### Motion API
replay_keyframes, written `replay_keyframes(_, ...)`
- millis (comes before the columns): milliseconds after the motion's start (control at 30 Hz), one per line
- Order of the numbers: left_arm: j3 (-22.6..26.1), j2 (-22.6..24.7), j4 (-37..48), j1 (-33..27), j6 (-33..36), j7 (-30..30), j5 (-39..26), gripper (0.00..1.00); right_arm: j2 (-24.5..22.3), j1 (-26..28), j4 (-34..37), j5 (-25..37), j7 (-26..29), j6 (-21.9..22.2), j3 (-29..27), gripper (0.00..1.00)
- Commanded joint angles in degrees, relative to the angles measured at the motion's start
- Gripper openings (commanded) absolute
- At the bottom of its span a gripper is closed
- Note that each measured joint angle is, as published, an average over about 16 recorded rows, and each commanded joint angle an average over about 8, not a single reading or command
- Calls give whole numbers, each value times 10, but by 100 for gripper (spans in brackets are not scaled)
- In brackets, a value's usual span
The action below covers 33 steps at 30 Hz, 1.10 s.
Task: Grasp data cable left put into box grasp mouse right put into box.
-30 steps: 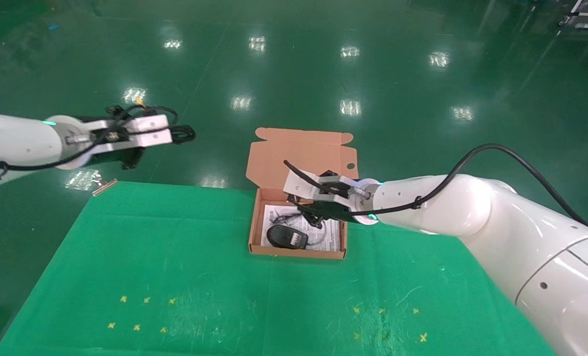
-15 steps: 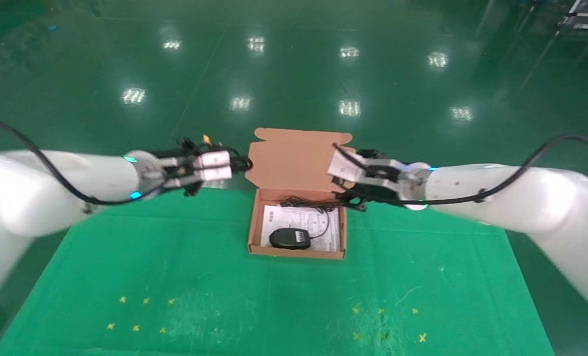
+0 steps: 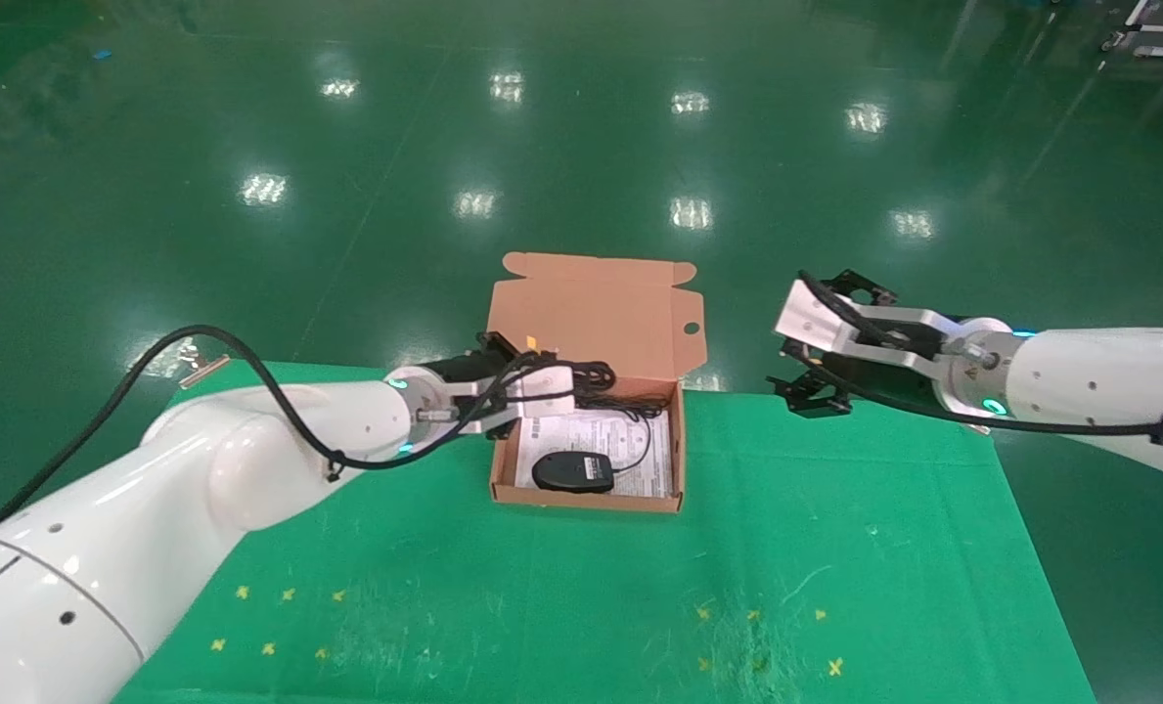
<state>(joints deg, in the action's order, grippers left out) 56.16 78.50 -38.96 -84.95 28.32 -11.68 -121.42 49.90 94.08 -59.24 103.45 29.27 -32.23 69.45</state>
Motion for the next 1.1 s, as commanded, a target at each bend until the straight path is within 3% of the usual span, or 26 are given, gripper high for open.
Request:
replay_keyframes(33,22,1,0,2,-10,15,33,0,-17,-3,-21,11,18,0,1,100)
replay_keyframes(233,80,2,-1,-1,-29,33,100,3,-42,-9,-61,38,62,-3,1,100)
replay_keyframes(500,115,4,0,-3,-46,36,141,100,-55,-10,-82,52,84,-8,2,100)
replay_keyframes(1100,104,-20,-21,-18,-55,30,133,100,-55,0,-81,56,80,-4,-4,100)
